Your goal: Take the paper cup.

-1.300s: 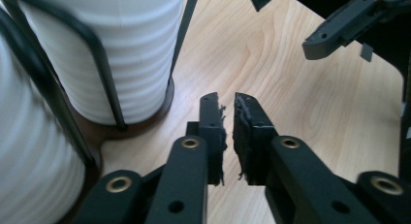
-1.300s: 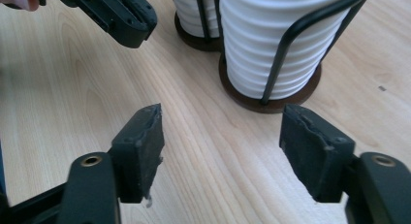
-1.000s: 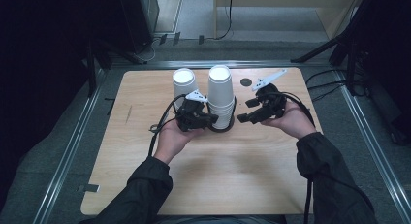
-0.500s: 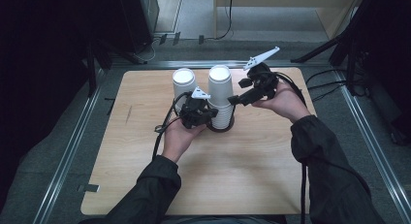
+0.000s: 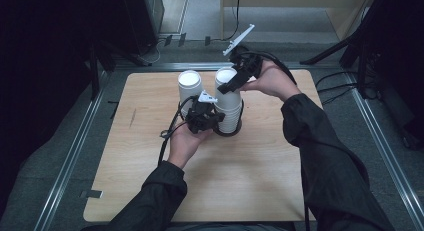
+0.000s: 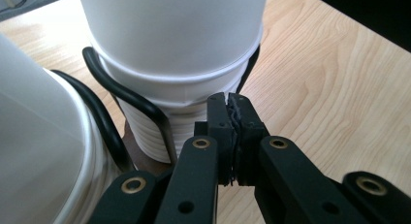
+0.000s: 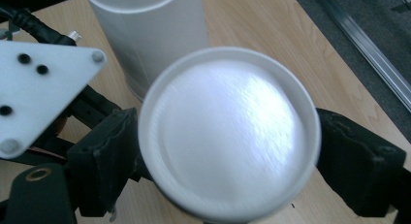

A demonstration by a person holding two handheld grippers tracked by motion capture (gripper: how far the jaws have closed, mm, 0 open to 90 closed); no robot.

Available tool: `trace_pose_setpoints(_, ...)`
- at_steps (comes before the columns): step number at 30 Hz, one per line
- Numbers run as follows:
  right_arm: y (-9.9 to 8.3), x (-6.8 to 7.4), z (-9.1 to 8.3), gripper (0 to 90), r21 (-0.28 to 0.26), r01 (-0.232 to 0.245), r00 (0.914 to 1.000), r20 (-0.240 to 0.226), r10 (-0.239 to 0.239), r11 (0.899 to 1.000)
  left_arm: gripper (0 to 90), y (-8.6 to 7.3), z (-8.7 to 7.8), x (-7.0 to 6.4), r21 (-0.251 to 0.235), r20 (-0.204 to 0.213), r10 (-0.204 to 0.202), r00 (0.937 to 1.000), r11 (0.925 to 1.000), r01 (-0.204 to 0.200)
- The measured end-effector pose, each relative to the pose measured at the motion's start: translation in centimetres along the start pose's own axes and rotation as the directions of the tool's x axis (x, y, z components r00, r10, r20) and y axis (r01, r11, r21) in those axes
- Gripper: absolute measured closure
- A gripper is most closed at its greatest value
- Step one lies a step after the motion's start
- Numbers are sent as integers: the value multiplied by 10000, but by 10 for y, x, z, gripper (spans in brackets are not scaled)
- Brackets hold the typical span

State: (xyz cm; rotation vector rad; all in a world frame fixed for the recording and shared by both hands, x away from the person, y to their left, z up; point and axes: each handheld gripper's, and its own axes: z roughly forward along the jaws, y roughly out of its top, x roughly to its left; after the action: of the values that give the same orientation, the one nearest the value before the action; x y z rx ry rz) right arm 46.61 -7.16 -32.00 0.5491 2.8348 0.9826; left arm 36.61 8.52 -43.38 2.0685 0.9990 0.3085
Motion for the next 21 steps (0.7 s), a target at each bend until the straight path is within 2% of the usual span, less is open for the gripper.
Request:
trace_pose_setpoints(5,13,5,8,138,438,123,9998,139,-130,9990,890,1,0,0,-56,-27,-1,10000,10000,1)
trace_pose_setpoints(7,17,6,10,212,805,182,9991,370,-213,9966,890,1,1,-1,-134,-17,-41,10000,9999,41)
trace_pose_setpoints(10,18,6,9,242,808,121,9990,427,-156,9967,890,1,1,0,-137,10,-45,10000,9999,45)
trace_pose_setpoints(13,20,9,8,251,859,299,9978,571,-349,9959,891,1,1,1,-90,20,-73,10000,9999,73)
trace_pose_setpoints(16,21,7,1,256,553,135,9988,470,-161,9984,890,1,3,0,-69,11,-66,10000,10000,67)
trace_pose_setpoints(21,25,6,-7,256,503,-3,9993,368,-15,9987,881,1,2,0,-49,-18,0,10000,10000,0)
